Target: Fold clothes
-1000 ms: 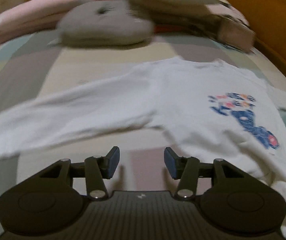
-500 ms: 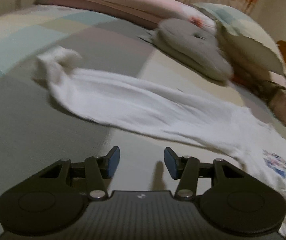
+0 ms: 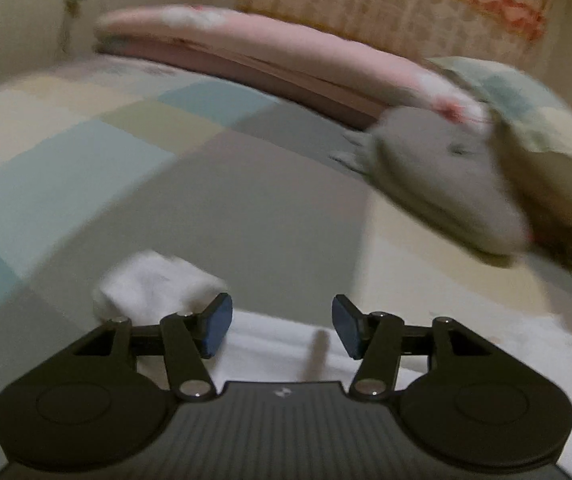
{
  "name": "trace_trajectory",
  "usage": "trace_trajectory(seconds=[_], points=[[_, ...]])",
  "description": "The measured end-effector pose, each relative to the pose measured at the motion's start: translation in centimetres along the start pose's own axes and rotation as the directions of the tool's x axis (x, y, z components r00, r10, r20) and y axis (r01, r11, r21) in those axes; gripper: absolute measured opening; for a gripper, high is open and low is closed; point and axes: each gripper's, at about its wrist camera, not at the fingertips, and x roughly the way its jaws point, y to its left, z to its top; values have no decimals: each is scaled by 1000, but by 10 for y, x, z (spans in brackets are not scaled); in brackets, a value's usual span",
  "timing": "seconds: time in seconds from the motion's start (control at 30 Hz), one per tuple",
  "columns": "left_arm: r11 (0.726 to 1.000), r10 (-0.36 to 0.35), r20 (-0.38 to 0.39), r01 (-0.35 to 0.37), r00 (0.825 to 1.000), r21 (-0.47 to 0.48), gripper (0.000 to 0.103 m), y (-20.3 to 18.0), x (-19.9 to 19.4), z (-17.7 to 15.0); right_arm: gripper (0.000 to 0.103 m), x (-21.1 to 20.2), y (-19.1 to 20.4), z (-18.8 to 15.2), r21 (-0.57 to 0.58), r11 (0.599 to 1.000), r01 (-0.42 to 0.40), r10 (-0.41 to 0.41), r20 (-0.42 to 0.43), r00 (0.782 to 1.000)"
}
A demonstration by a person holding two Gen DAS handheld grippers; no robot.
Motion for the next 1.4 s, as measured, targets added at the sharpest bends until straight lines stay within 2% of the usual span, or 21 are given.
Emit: trace_trajectory(seconds=[0.03, 0.1, 0.23, 0.37, 0.53, 0.63, 0.73, 0.83, 1.0, 1.03, 1.07, 1.13, 1.23, 1.4], points=[[999, 51, 2, -51, 999, 8, 55, 3, 2, 0, 103, 1, 6, -1, -10, 1000, -7, 7, -4, 1000], [995, 100, -3, -100, 995, 8, 55, 13, -2, -4, 103, 3, 18, -2, -37, 999, -20, 20, -15, 1000], [989, 147, -36, -146, 988, 27, 56, 37, -22, -21, 103, 13, 42, -5, -87, 995, -39, 35, -46, 998], [989, 146, -65, -145, 987, 19, 55, 59, -48, -37, 103, 33, 72, -10, -136, 988, -79, 65, -109, 992], [993, 120, -10, -120, 993, 10, 55, 79, -70, -34, 103, 62, 118, -24, -248, 963, -104, 57, -190, 980], [995, 87, -17, -88, 996, -55, 53, 96, -70, -31, 103, 75, 140, -32, -294, 947, -129, 61, -232, 971], [983, -7, -49, -2, 999, -185, 52, 120, -61, -36, 103, 81, 155, -35, -342, 930, -132, 49, -241, 969], [963, -60, -35, 48, 998, -265, 52, 138, -46, -42, 103, 88, 157, -32, -342, 931, -129, 43, -247, 968], [952, -73, 28, 78, 997, -297, 50, 145, -22, -32, 103, 99, 157, -27, -323, 939, -121, 36, -256, 966], [955, -59, 26, 64, 998, -288, 39, 143, -19, -29, 103, 102, 157, -25, -319, 940, -119, 35, -258, 966], [963, -31, 12, 33, 999, -268, 20, 140, -15, -26, 103, 106, 157, -24, -317, 941, -118, 32, -261, 965], [971, -19, 9, 20, 1000, -239, 11, 136, -12, -25, 103, 120, 159, -23, -315, 942, -114, 22, -283, 959], [983, 5, 32, 1, 999, -182, 8, 131, -18, -21, 103, 143, 163, -23, -311, 944, -110, 5, -321, 947], [990, -3, 67, 13, 998, -140, 8, 135, -36, -9, 103, 181, 167, -38, -365, 925, -106, -42, -374, 927]])
